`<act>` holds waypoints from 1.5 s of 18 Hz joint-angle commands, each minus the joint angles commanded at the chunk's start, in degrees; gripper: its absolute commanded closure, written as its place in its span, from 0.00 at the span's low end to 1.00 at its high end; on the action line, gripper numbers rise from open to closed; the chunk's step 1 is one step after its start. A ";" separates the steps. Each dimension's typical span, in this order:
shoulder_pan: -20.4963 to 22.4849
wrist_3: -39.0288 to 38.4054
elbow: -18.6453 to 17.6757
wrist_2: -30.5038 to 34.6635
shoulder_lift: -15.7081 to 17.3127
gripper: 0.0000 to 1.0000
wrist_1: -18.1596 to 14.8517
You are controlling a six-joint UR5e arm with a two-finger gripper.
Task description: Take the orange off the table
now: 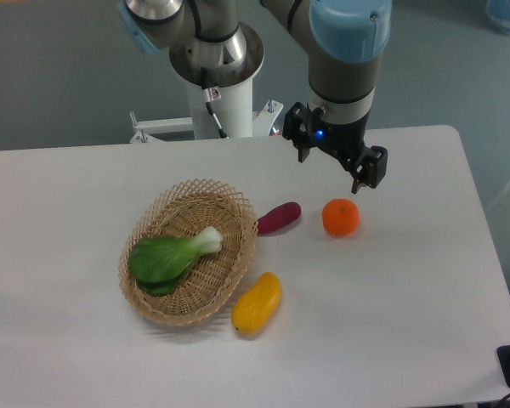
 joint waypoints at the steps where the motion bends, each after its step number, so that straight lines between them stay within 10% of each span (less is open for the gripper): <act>1: 0.00 0.00 0.00 0.00 0.00 0.00 -0.09; 17: 0.26 0.69 -9.31 -2.37 0.44 0.00 10.72; 27: 7.11 36.80 -19.06 -2.64 -1.14 0.00 17.57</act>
